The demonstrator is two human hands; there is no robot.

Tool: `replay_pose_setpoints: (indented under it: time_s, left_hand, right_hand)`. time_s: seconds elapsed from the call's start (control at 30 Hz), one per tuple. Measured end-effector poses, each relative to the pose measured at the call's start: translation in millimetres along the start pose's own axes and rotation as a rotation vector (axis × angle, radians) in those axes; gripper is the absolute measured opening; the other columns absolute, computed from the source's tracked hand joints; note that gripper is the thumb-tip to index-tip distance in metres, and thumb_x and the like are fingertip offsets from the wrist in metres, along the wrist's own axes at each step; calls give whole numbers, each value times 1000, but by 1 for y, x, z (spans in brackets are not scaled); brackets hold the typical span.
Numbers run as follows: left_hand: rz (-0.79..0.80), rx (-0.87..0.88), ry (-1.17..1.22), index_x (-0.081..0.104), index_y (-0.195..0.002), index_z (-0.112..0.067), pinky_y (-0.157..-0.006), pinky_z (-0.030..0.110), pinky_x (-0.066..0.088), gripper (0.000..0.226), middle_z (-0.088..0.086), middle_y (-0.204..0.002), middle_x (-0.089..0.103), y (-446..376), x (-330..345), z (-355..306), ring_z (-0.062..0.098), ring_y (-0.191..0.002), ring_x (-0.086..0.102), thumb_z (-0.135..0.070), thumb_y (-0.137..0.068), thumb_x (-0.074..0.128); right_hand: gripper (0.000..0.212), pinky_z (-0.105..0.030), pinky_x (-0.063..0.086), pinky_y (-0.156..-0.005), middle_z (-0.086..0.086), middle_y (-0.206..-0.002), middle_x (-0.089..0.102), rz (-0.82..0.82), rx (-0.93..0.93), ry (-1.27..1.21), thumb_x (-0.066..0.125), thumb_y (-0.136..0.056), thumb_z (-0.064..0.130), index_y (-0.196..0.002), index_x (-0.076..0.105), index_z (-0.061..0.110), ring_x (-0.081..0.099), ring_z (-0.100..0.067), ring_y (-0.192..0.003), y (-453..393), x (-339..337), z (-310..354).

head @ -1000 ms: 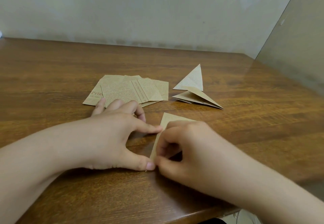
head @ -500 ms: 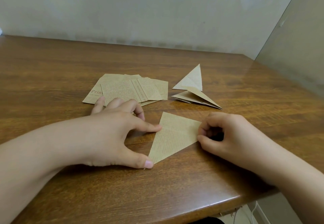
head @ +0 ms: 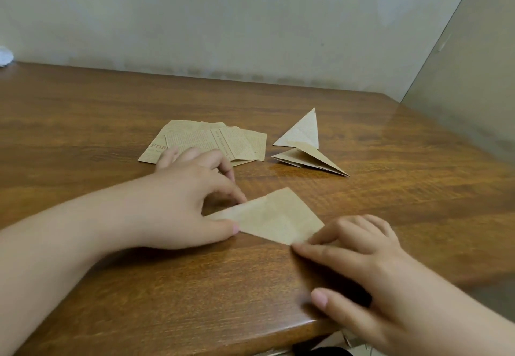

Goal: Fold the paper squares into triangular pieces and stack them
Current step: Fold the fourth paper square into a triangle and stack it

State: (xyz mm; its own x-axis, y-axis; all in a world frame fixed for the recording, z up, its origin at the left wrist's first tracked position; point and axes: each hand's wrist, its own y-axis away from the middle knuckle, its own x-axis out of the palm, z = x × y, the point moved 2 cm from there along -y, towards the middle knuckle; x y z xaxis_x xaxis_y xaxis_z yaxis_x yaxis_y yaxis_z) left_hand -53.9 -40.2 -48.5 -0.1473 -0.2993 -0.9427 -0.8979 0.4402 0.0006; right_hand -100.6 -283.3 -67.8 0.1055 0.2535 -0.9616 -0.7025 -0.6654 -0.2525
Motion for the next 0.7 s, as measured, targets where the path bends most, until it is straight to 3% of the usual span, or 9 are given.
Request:
replay_pose_setpoints:
  time_s: [0.07, 0.17, 0.27, 0.37, 0.43, 0.5, 0.63, 0.7]
  left_hand:
    - [-176, 101, -63, 59, -101, -47, -104, 25, 8, 34, -27, -102, 38, 1, 6, -6, -7, -107, 27, -62, -73, 46]
    - [-355, 200, -122, 52, -93, -38, -101, 34, 20, 25, -21, -94, 43, 4, 7, -11, 6, -94, 42, -52, -74, 44]
    - [-239, 329, -60, 58, -92, -32, -85, 32, 42, 22, -18, -92, 52, 5, 13, -22, 5, -89, 49, -44, -82, 42]
    - [-123, 362, 17, 65, -105, -32, -81, 28, 48, 40, -20, -103, 55, 5, 22, -20, -4, -96, 44, -47, -85, 34]
    - [-119, 382, 28, 69, -103, -31, -82, 24, 48, 45, -20, -104, 57, 4, 23, -18, -4, -99, 45, -48, -84, 32]
    - [-115, 370, 16, 69, -104, -31, -85, 16, 43, 54, -20, -109, 57, 4, 22, -19, -4, -105, 43, -54, -81, 26]
    - [-111, 331, -15, 68, -104, -33, -95, 20, 41, 62, -23, -114, 55, 5, 24, -21, -4, -108, 46, -66, -73, 26]
    - [-107, 318, -4, 67, -105, -33, -95, 12, 35, 54, -24, -115, 53, 4, 23, -23, -6, -109, 41, -67, -75, 37]
  right_hand:
    - [52, -36, 30, -95, 9, -96, 56, -87, 2, 47, 31, -94, 60, -118, 66, 29, 54, -6, -97, 1, 7, 15]
    - [65, -31, 39, -87, 5, -85, 57, -171, 41, 103, 21, -95, 57, -106, 73, 21, 58, -12, -79, -3, 13, 31]
    - [67, -26, 51, -70, 7, -82, 59, -183, 53, 95, 15, -96, 54, -102, 75, 24, 61, -12, -72, -12, 17, 46]
    - [53, -22, 51, -75, 14, -94, 63, -162, -28, 32, 24, -94, 59, -112, 66, 33, 61, -5, -81, -17, 16, 51]
    - [43, -25, 44, -89, 21, -105, 61, -131, -63, -35, 46, -83, 66, -114, 58, 39, 58, 1, -94, -13, 8, 40]
    - [46, -29, 35, -93, 23, -110, 59, -71, -56, -97, 61, -71, 63, -110, 58, 38, 55, 4, -108, -6, -2, 25]
    - [30, -26, 42, -90, 21, -112, 60, 0, -60, -190, 65, -78, 53, -101, 66, 33, 56, 3, -109, 4, -8, 15]
    - [26, -26, 46, -86, 17, -110, 62, -12, -80, -204, 65, -80, 47, -98, 70, 30, 59, 0, -106, 7, -6, 18]
